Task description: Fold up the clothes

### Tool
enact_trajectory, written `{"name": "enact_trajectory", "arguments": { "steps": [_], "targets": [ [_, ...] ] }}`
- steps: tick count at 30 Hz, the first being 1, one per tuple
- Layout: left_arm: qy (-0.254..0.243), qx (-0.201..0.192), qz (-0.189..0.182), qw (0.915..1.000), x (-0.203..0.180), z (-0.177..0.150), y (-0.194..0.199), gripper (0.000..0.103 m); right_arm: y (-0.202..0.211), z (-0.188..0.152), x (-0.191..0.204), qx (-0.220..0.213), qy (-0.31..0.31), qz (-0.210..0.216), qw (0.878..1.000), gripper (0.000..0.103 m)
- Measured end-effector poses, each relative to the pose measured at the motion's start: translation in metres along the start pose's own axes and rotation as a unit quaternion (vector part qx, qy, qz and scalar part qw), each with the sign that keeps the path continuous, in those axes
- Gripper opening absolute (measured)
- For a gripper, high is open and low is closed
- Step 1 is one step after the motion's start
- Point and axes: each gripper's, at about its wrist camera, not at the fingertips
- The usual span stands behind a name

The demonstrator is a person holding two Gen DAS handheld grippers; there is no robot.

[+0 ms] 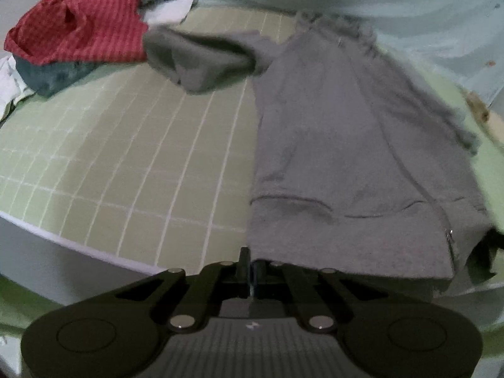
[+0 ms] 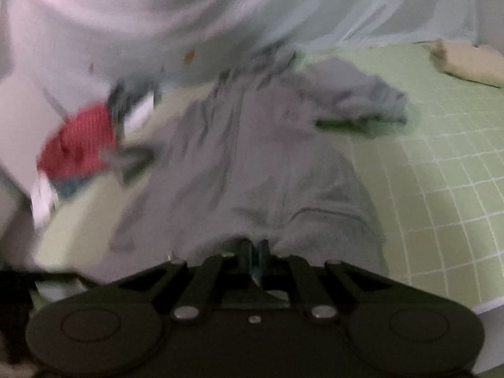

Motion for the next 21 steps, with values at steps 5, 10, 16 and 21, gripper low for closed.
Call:
{"name": "enact_trajectory", "arguments": {
  "steps": [5,10,16,21],
  "targets": [
    [-0.04,-0.01,0.012,0.9991,-0.008,-0.002,0.009,0.026,-0.013,-0.01,0.014,0.042,0.018,-0.038,0.998,0.048],
    [-0.055,-0.068,0.028,0.9958,-0.012,0.014,0.026,0.077,0.004,0.001,0.013,-0.01,0.035,-0.09,0.995,0.088],
    [-0.054,-0.124,0.013,0.9907,-0.023,0.045,0.039,0.091,0.015,0.012,-0.005,-0.043,0.03,-0.127,0.991,0.103],
    [-0.037,-0.135,-0.014,0.9901,-0.044,0.07,0.036,0.094,0.025,0.016,-0.033,-0.057,-0.001,-0.126,0.99,0.103]
  ]
}}
Point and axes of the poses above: each gripper's, at about its wrist camera, not at the fingertips, and y roughly against the way its jaws point, x to its left, z to its top, and after that the axes turned 7 degrees about y, right-handed
